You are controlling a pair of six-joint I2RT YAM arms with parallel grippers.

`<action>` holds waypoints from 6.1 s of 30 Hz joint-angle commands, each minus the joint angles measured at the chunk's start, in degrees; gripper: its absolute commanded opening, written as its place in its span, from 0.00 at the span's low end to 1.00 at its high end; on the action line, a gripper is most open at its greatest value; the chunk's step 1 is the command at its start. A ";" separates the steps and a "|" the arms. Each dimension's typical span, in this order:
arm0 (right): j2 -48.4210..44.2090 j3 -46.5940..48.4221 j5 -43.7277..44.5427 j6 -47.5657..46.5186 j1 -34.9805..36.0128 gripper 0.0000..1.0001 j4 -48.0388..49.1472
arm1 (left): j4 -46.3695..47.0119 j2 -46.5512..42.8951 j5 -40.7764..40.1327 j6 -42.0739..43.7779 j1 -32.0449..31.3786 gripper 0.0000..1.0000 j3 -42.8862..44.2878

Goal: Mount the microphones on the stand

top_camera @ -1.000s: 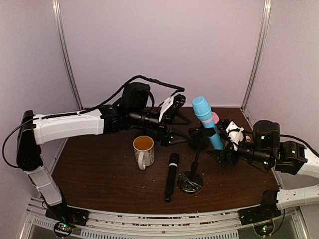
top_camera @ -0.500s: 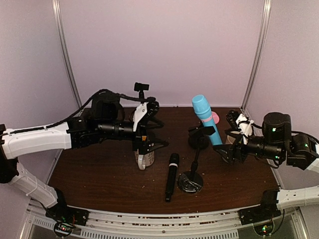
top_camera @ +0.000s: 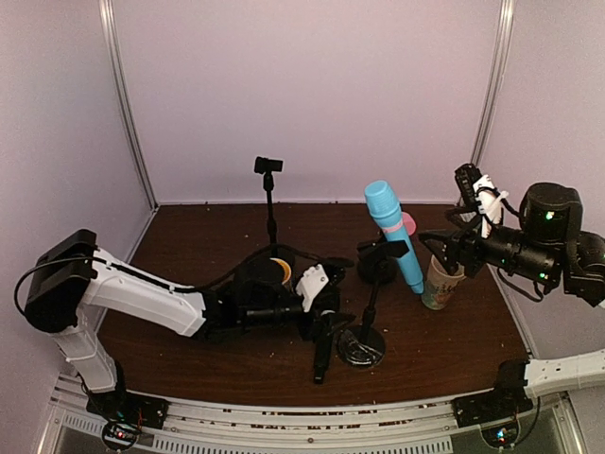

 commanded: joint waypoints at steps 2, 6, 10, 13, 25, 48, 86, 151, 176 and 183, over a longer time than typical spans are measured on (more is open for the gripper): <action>-1.94 -0.01 8.18 2.04 0.25 0.76 0.57 | 18.11 6.75 -9.72 -3.71 -3.29 0.69 2.14; -1.43 -0.40 8.10 2.71 0.26 0.76 -1.33 | 22.57 10.48 -12.22 -5.04 -4.14 0.69 2.16; -3.41 -2.30 9.35 3.57 0.25 0.76 -0.64 | 22.29 13.07 -12.46 -4.49 -5.00 0.69 4.40; -5.41 -3.50 11.08 3.81 0.19 0.76 0.64 | 22.13 14.73 -12.24 -4.65 -5.26 0.66 6.02; -5.70 -5.32 10.86 4.41 0.18 0.75 1.40 | 22.92 17.61 -9.53 -4.68 -5.35 0.20 7.05; 6.56 1.79 13.63 5.04 -1.41 0.76 1.87 | -20.47 -21.92 -11.40 3.07 -3.79 0.00 11.64; 6.67 -15.71 2.33 5.15 -1.80 0.98 19.18 | 20.33 -10.99 5.16 1.13 49.44 0.00 -8.60; 4.02 -23.61 0.60 6.34 -1.73 0.97 23.38 | 2.97 -6.27 -13.19 4.60 27.28 0.58 6.03; 5.07 -24.52 1.35 5.75 -1.78 0.97 23.75 | 0.22 7.72 -2.57 5.27 33.12 0.39 22.14; 5.10 -24.52 1.64 5.77 -1.74 0.97 23.33 | 1.01 8.28 2.47 5.04 33.09 0.20 24.90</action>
